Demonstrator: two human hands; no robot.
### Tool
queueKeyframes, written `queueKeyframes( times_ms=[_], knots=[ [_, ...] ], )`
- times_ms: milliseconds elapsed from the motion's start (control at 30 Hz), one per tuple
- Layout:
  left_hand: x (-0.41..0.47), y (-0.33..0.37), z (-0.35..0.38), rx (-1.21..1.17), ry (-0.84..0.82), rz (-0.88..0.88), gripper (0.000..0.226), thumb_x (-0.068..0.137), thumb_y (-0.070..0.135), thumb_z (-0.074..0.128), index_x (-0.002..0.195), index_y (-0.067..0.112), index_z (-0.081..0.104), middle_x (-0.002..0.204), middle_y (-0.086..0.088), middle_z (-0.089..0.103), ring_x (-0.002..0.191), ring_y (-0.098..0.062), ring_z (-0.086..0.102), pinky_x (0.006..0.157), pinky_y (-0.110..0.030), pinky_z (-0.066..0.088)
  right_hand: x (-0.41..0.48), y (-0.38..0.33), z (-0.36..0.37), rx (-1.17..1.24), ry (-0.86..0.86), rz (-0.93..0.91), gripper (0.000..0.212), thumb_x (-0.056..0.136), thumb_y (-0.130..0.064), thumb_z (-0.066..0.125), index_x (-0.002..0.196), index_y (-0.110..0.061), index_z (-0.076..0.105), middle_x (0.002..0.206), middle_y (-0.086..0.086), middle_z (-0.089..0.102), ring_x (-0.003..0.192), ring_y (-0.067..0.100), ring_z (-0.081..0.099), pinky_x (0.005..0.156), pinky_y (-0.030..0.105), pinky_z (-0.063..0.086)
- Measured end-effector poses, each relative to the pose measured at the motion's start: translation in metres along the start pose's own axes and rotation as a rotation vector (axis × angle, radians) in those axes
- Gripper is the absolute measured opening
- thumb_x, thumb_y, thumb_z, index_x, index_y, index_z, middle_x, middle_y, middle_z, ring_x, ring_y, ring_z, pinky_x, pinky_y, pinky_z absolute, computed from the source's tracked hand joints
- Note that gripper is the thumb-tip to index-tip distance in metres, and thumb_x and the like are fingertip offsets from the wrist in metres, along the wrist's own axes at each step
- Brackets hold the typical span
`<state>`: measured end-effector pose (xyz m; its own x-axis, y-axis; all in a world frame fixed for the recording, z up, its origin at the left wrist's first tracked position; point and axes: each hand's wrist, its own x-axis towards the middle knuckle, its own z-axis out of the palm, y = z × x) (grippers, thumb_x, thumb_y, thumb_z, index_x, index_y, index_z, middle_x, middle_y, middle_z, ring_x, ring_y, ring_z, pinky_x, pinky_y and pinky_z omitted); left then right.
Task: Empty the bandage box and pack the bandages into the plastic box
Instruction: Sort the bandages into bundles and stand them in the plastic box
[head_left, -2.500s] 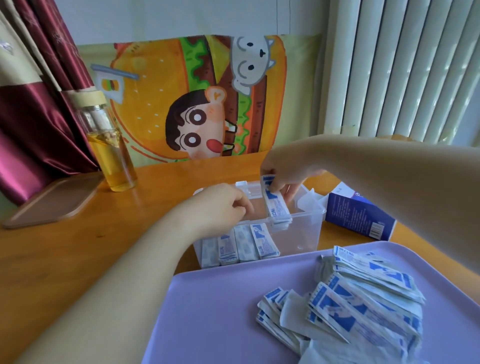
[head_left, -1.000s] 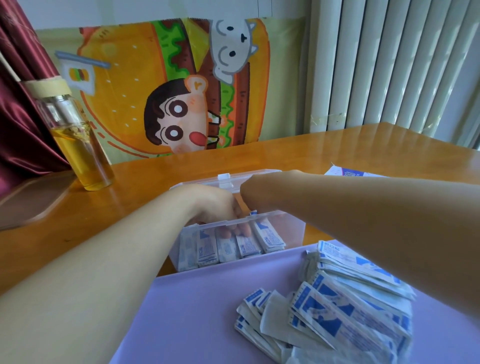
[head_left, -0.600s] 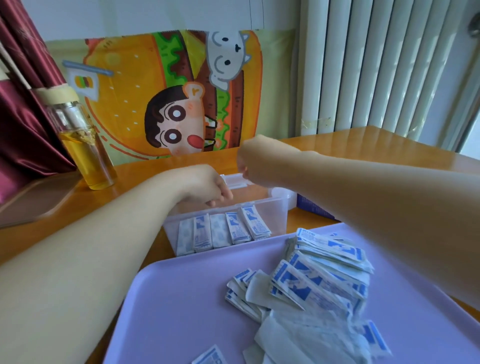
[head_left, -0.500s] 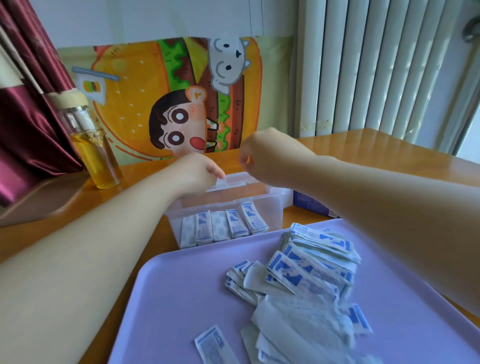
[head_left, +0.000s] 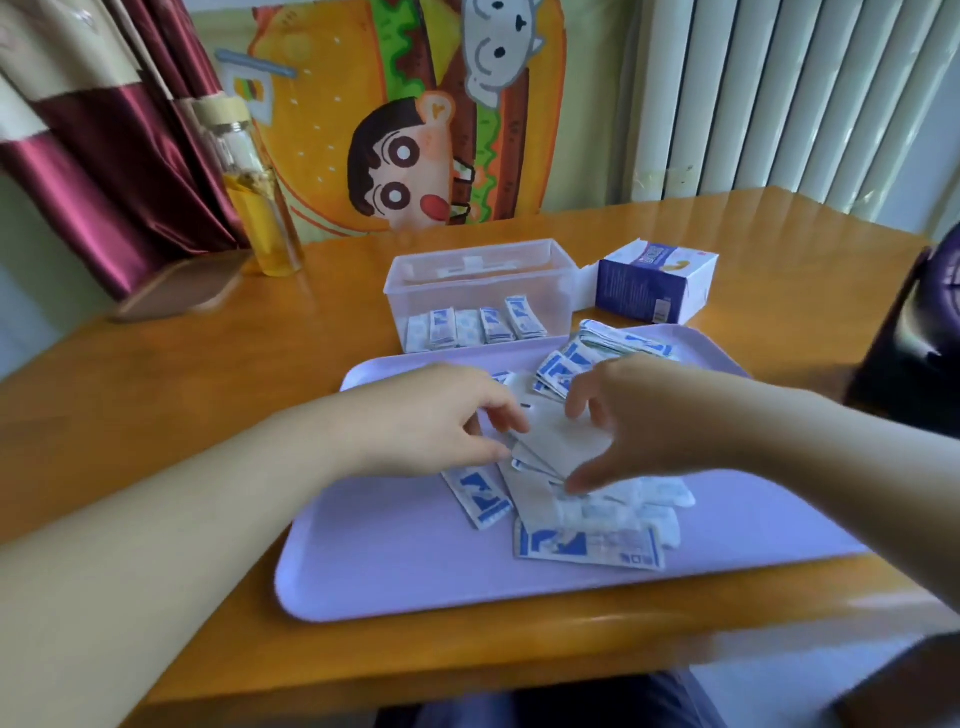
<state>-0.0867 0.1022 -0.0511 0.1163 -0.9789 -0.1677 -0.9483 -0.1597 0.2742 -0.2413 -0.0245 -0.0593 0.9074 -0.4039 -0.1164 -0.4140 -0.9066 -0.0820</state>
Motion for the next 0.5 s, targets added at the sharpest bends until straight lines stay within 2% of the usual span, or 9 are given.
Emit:
queueKeyframes(
  times_ms=[67,167,233,300,367,433,500],
  knots=[
    [0.002,0.004,0.009,0.029,-0.006,0.002,0.029,0.089,0.030,0.060,0.118,0.033,0.059,0.103,0.017,0.053,0.085,0.001,0.055,0.077,-0.014,0.043,0.003,0.001,0.003,-0.015,-0.026,0.002,0.069,0.061,-0.067,0.070,0.116,-0.029,0.050,0.095,-0.012,0.043,0.087,0.011,0.043,0.075,0.028,0.039],
    [0.007,0.009,0.015,0.084,-0.016,0.007,0.032,0.090,0.028,0.060,0.121,0.029,0.058,0.099,0.015,0.048,0.073,0.006,0.048,0.065,-0.004,0.033,0.007,0.004,0.003,0.054,-0.079,-0.011,0.059,0.068,-0.055,0.074,0.111,-0.024,0.050,0.084,-0.014,0.043,0.077,0.008,0.042,0.068,0.024,0.034],
    [0.009,0.009,0.016,0.099,-0.031,0.001,0.033,0.090,0.029,0.059,0.122,0.029,0.057,0.100,0.015,0.048,0.071,0.008,0.046,0.064,-0.004,0.033,0.011,0.008,0.003,0.145,-0.097,-0.001,0.046,0.070,-0.045,0.077,0.104,-0.024,0.053,0.078,-0.016,0.046,0.069,0.003,0.044,0.060,0.019,0.034],
    [0.010,0.007,0.015,0.097,-0.034,-0.002,0.033,0.090,0.030,0.058,0.123,0.030,0.056,0.103,0.016,0.049,0.071,0.009,0.045,0.064,-0.004,0.034,0.014,0.015,0.004,0.197,-0.078,0.011,0.031,0.072,-0.040,0.077,0.087,-0.029,0.053,0.074,-0.016,0.049,0.064,0.001,0.045,0.055,0.017,0.031],
    [0.010,0.003,0.013,0.069,-0.025,-0.015,0.033,0.090,0.032,0.057,0.124,0.032,0.056,0.105,0.017,0.051,0.072,0.013,0.046,0.063,-0.003,0.034,0.014,0.021,0.002,0.220,-0.054,0.038,0.025,0.073,-0.039,0.076,0.077,-0.031,0.052,0.070,-0.015,0.051,0.062,0.003,0.045,0.053,0.017,0.030],
    [0.008,-0.001,0.009,0.037,0.006,-0.030,0.033,0.091,0.034,0.057,0.123,0.034,0.056,0.100,0.023,0.048,0.071,0.019,0.045,0.063,-0.001,0.035,0.014,0.028,0.001,0.271,-0.014,0.082,0.020,0.075,-0.039,0.074,0.076,-0.029,0.057,0.066,-0.013,0.054,0.060,0.005,0.045,0.053,0.018,0.033],
    [0.006,-0.004,0.007,-0.008,0.029,-0.060,0.031,0.091,0.037,0.056,0.122,0.037,0.056,0.096,0.027,0.047,0.073,0.019,0.047,0.063,-0.002,0.036,0.013,0.033,-0.001,0.281,0.029,0.149,0.021,0.075,-0.044,0.071,0.072,-0.027,0.060,0.064,-0.011,0.055,0.059,0.007,0.046,0.054,0.020,0.034]
  ],
)
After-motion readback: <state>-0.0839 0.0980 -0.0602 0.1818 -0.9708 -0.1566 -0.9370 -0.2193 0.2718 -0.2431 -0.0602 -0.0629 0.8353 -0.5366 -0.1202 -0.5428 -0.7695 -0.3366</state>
